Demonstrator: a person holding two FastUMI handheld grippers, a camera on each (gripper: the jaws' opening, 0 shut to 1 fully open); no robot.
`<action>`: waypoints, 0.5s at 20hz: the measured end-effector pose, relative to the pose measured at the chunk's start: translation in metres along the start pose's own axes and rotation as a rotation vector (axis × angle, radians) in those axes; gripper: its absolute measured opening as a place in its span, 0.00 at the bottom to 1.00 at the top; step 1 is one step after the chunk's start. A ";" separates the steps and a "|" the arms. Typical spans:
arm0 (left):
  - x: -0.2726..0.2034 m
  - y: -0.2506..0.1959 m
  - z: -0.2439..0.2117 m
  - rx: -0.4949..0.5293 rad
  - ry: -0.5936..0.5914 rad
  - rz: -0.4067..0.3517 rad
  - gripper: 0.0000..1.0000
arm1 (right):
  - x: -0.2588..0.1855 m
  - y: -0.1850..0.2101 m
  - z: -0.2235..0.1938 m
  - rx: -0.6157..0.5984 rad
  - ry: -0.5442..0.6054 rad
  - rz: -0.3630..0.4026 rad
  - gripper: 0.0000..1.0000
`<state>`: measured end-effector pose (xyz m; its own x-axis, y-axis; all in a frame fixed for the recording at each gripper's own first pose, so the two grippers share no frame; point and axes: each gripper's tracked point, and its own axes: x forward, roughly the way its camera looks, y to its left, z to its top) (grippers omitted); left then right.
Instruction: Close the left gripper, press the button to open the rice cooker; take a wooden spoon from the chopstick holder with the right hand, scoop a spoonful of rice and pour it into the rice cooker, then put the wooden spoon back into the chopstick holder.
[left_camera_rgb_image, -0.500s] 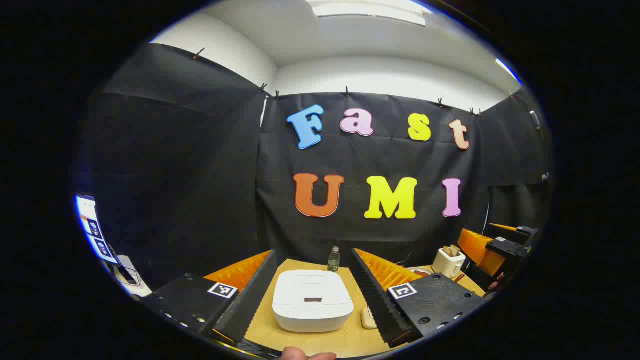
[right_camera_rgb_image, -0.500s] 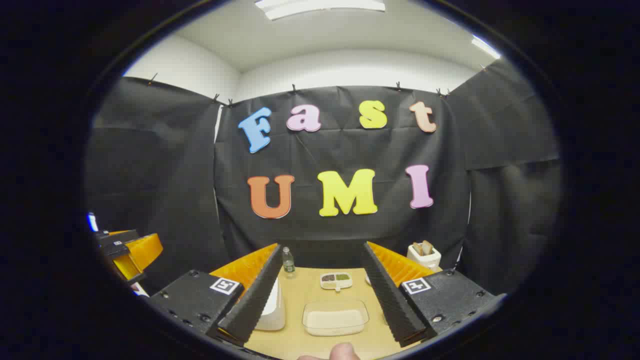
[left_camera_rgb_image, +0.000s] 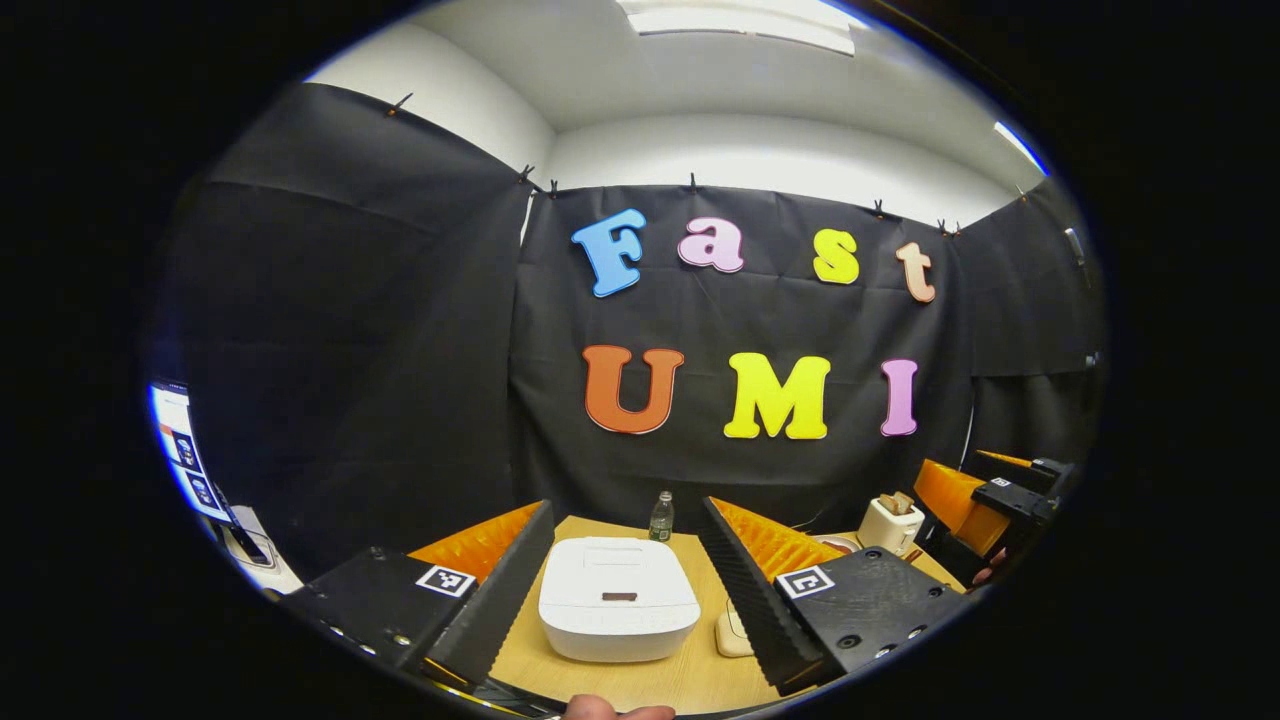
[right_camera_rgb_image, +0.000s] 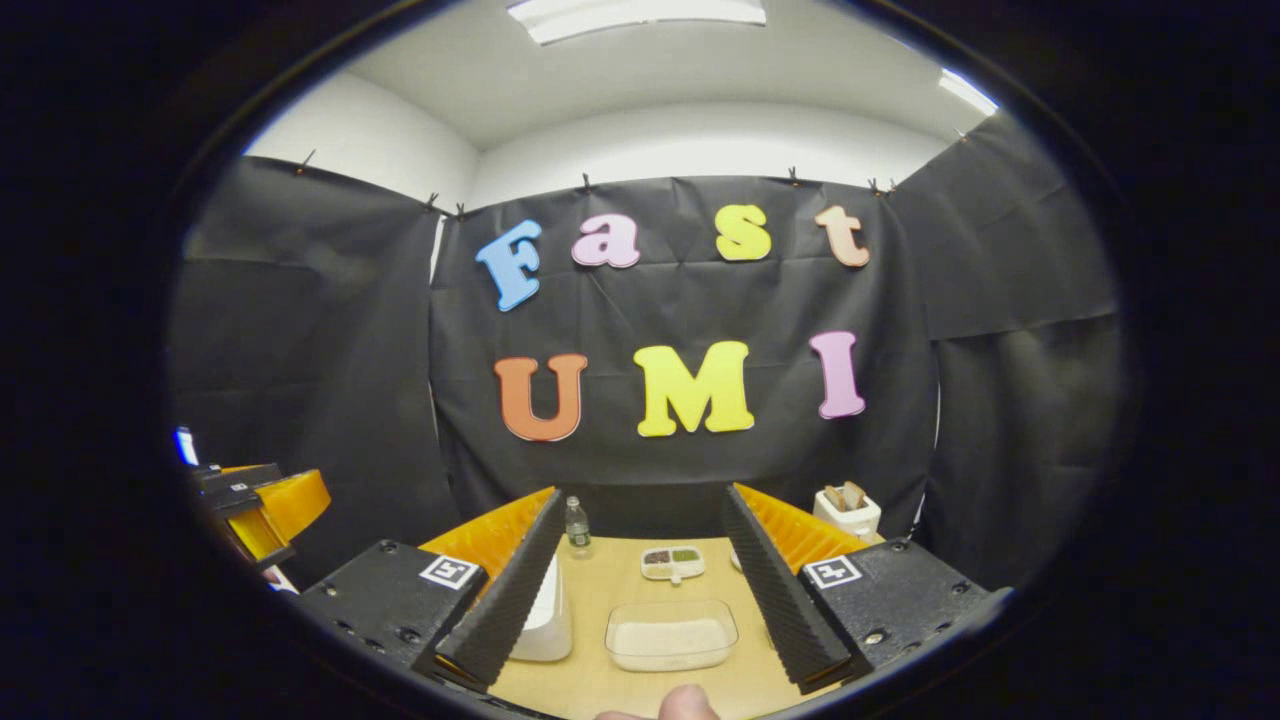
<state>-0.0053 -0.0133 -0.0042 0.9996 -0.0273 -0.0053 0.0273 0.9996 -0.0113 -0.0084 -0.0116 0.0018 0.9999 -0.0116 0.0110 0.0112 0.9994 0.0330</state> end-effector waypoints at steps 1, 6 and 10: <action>-0.001 -0.001 -0.001 0.004 0.003 0.000 0.94 | 0.000 -0.003 0.001 0.000 -0.002 -0.003 1.00; -0.002 -0.008 0.002 0.006 -0.005 -0.010 0.94 | 0.000 -0.013 0.001 0.003 -0.001 -0.010 1.00; 0.001 -0.008 0.002 0.006 -0.001 -0.002 0.94 | 0.000 -0.017 0.001 0.008 0.005 -0.010 1.00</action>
<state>-0.0050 -0.0212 -0.0024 0.9996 -0.0294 -0.0039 0.0294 0.9996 -0.0054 -0.0085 -0.0285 0.0023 0.9997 -0.0218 0.0058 0.0216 0.9989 0.0414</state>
